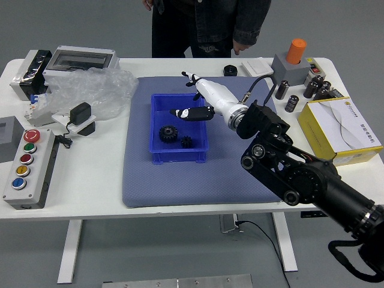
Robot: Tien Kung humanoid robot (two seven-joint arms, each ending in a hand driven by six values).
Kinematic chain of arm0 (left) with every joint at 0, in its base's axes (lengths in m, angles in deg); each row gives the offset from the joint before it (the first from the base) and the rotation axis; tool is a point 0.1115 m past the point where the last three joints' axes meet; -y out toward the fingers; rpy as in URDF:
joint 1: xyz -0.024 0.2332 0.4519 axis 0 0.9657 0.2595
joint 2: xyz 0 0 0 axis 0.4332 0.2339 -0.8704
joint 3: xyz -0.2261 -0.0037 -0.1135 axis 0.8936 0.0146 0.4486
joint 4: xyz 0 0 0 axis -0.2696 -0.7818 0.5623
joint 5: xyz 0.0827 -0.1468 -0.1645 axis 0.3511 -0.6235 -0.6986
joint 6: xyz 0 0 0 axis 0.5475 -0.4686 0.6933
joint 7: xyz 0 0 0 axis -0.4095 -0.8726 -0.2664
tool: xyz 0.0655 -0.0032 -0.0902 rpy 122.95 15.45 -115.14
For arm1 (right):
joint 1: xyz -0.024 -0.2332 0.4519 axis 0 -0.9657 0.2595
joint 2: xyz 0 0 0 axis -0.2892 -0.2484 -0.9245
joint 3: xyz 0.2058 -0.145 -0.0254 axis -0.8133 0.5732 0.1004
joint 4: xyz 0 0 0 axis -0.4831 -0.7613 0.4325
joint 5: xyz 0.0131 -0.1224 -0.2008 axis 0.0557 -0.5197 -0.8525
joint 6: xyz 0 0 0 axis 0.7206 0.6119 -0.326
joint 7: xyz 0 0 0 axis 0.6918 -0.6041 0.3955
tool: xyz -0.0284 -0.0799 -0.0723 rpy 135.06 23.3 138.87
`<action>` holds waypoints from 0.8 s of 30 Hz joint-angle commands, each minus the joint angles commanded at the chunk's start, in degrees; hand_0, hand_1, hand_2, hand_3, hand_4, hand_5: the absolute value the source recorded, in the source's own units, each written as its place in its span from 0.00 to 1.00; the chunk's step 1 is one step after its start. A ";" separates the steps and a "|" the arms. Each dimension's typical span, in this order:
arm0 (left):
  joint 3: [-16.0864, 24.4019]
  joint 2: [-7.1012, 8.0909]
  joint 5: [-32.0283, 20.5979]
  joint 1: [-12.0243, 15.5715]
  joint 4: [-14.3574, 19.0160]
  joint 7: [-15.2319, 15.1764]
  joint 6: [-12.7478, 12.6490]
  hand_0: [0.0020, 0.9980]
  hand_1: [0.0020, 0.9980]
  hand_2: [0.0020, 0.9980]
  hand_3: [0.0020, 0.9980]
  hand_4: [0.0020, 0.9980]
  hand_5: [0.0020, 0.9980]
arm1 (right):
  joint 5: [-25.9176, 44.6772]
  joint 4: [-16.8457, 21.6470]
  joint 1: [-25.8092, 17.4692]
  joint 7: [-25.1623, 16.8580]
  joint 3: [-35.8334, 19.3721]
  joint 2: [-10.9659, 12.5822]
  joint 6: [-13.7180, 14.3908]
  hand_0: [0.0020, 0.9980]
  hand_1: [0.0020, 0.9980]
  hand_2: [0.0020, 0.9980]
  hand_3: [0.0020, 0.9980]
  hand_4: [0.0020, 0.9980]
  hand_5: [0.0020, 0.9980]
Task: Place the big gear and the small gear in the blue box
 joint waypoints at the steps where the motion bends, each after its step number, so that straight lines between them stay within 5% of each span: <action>1: 0.01 0.01 -0.03 0.00 0.00 -0.02 0.00 0.73 0.68 0.72 0.72 0.45 0.01 | 1.02 0.07 -0.14 -0.35 -0.43 0.51 0.29 0.72 0.68 0.88 1.00 0.86 0.50; 2: 0.05 0.02 -0.05 0.00 0.00 -0.03 -0.01 0.73 0.68 0.72 0.72 0.45 0.01 | 2.24 0.10 -0.39 -0.89 -0.96 1.19 0.71 0.79 0.75 0.90 0.97 0.85 0.48; 15: 0.49 -0.02 -0.10 -0.21 0.00 -0.15 0.00 0.73 0.68 0.72 0.72 0.45 0.01 | 20.58 -0.99 -5.62 -10.92 -5.59 8.61 4.10 0.84 0.80 0.90 0.93 0.83 0.50; 24: 0.47 0.06 -0.12 -0.44 0.00 -0.16 -0.02 0.73 0.68 0.72 0.72 0.45 0.01 | 33.04 0.25 -9.50 -15.78 -9.38 11.30 4.54 0.85 0.81 0.90 0.92 0.82 0.52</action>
